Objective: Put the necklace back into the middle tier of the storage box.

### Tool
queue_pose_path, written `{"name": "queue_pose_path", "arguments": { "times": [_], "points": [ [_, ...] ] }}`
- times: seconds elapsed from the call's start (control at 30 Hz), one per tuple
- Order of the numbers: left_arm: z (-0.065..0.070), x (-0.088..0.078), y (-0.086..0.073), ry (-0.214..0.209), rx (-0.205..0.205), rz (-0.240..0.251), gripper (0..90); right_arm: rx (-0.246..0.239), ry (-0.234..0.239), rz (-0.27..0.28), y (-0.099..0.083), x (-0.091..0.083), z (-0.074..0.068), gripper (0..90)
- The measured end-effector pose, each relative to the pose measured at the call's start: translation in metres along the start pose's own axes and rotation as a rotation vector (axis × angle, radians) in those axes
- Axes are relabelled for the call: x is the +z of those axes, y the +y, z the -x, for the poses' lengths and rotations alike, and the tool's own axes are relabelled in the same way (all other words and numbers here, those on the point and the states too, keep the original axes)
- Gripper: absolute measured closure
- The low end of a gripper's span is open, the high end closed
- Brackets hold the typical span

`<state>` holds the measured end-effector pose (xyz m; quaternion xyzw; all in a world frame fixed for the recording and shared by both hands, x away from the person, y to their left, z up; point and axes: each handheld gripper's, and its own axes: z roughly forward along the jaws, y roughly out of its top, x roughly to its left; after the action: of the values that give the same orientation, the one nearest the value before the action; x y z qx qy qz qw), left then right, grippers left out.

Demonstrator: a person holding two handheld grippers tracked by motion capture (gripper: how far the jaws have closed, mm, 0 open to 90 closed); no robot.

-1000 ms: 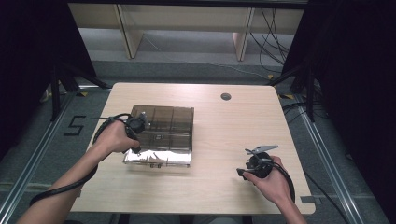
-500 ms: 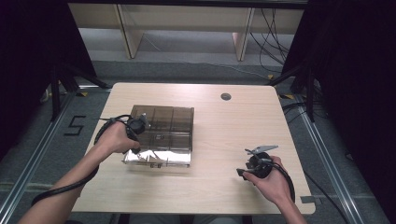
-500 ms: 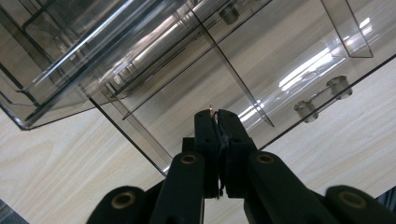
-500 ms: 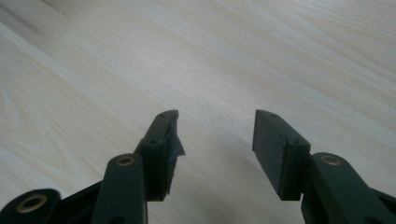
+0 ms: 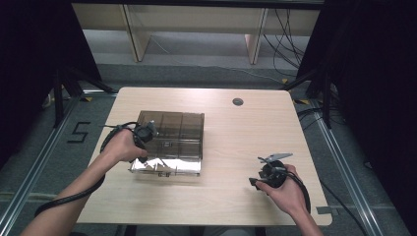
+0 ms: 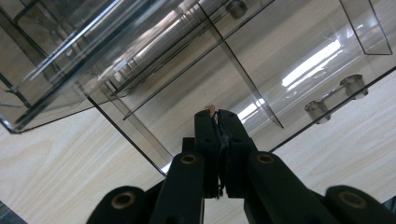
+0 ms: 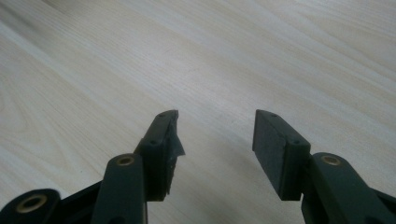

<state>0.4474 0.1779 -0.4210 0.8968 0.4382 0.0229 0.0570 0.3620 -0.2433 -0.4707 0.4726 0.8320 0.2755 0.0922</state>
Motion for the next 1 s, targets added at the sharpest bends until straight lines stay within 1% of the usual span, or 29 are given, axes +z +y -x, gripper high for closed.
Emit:
{"name": "queue_pose_path", "arguments": {
  "times": [0.03, 0.1, 0.17, 0.27, 0.43, 0.47, 0.6, 0.67, 0.7, 0.77, 0.8, 0.83, 0.97, 1.0],
  "points": [
    [-0.0003, 0.0011, 0.0003, 0.000, 0.006, -0.006, 86.9, 0.000, 0.000, 0.001, 0.0000, 0.0001, 0.0000, 50.6],
    [0.0003, 0.0020, 0.0004, -0.001, -0.001, -0.002, 86.9, 0.001, -0.001, 0.002, 0.0001, 0.0002, 0.0000, 50.6],
    [0.0000, 0.0030, 0.0009, 0.001, 0.003, -0.008, 86.8, 0.008, 0.003, 0.004, 0.0002, 0.0005, -0.0004, 50.5],
    [-0.0002, 0.0044, 0.0014, 0.002, 0.009, -0.014, 86.7, 0.003, 0.000, 0.004, 0.0001, 0.0005, 0.0000, 50.5],
    [0.0007, 0.0067, 0.0016, 0.002, 0.011, -0.017, 86.5, 0.008, 0.001, 0.002, 0.0000, 0.0003, -0.0003, 50.4],
    [0.0013, 0.0074, 0.0015, 0.002, 0.006, -0.014, 86.3, 0.000, 0.001, 0.004, 0.0001, 0.0006, 0.0003, 50.5],
    [0.0009, 0.0086, 0.0015, 0.003, 0.014, -0.021, 86.3, 0.001, 0.003, 0.004, 0.0001, 0.0007, 0.0002, 50.4],
    [0.0008, 0.0090, 0.0015, 0.002, 0.015, -0.022, 86.2, 0.007, 0.001, 0.002, 0.0000, 0.0004, -0.0003, 50.4],
    [0.0008, 0.0092, 0.0013, 0.002, 0.014, -0.022, 85.8, 0.030, 0.003, -0.004, -0.0002, 0.0001, -0.0021, 50.4],
    [0.0005, 0.0094, 0.0010, 0.002, 0.015, -0.023, 84.7, 0.032, 0.001, -0.004, -0.0001, 0.0001, -0.0022, 50.4],
    [0.0001, 0.0095, 0.0005, 0.001, 0.015, -0.021, 84.7, 0.032, 0.001, -0.004, -0.0001, 0.0000, -0.0022, 50.4],
    [0.0000, 0.0094, 0.0002, 0.002, 0.012, -0.018, 83.8, 0.005, 0.000, 0.001, 0.0000, -0.0001, -0.0002, 50.4],
    [-0.0002, 0.0059, -0.0019, -0.003, 0.008, -0.007, 82.1, 0.001, 0.000, 0.000, 0.0000, -0.0001, 0.0000, 50.4],
    [0.0001, 0.0040, -0.0027, -0.006, 0.000, 0.001, 81.6, -0.005, 0.000, 0.000, 0.0000, -0.0001, 0.0003, 50.4]
  ]
}}
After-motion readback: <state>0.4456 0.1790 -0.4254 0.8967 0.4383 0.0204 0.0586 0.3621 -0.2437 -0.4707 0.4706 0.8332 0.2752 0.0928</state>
